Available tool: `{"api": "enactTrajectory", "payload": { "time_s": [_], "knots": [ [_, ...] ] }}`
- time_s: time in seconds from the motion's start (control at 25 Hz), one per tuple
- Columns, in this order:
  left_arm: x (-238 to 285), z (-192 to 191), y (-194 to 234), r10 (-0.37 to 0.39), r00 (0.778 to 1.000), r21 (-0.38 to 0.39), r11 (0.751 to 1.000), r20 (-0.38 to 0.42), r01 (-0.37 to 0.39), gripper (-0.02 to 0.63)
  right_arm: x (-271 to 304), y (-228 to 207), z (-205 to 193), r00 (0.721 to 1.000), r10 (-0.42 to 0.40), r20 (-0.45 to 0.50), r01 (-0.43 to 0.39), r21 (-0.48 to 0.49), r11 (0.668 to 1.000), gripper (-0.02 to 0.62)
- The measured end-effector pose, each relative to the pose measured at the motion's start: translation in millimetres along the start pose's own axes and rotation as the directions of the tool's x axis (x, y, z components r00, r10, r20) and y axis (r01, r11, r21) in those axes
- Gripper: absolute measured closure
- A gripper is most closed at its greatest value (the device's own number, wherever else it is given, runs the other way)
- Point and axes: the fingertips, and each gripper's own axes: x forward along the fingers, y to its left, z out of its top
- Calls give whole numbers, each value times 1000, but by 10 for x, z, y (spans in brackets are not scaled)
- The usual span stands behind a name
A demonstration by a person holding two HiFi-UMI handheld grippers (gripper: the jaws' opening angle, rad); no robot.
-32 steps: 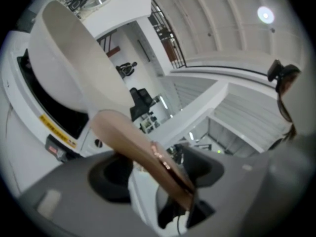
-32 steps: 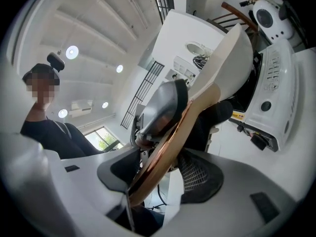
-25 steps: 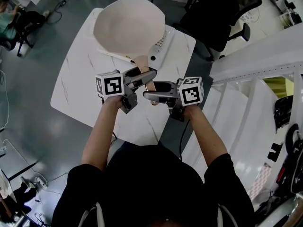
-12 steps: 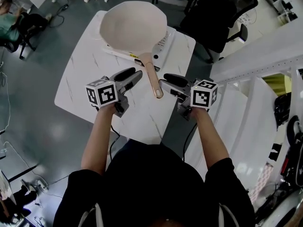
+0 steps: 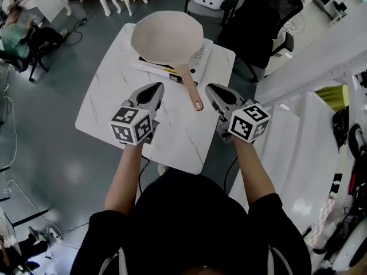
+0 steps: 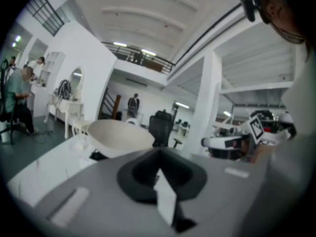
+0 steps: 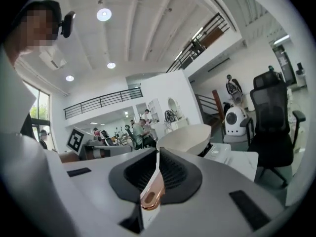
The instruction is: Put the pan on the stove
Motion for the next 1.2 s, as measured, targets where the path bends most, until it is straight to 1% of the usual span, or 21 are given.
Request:
{"api": "enactTrajectory", "payload": {
  "time_s": [0.12,0.2,0.28,0.44,0.64,0.76,0.84,1.04,1.2],
  "knots": [
    [-176,161,-72,49,998,53,997,38,-51,600,-105,132,195,993,-92,72,99,-94,991,566],
    [-299,251,-133,82,994,82,993,67,-88,600,-198,234,308,981,-150,119,168,-160,973,568],
    [-432,336,-211,118,988,113,985,102,-129,600,-307,338,404,966,-197,167,230,-205,951,568],
    [-687,495,-380,170,972,189,961,161,-200,600,-504,522,522,932,-268,244,329,-258,908,568],
    [-925,557,-566,208,957,262,930,204,-258,600,-711,670,536,894,-331,303,414,-274,868,568],
    [-1022,490,-653,210,955,266,927,209,-262,600,-809,759,488,880,-355,314,446,-292,846,568],
    [-1063,429,-682,213,955,261,929,208,-264,600,-854,825,429,877,-361,316,453,-298,840,568],
    [-1120,280,-722,210,958,249,934,194,-255,598,-843,950,215,894,-346,284,426,-299,854,574],
    [-1114,280,-714,203,959,252,935,199,-250,600,-811,968,193,895,-341,287,421,-292,859,574]
  ]
}}
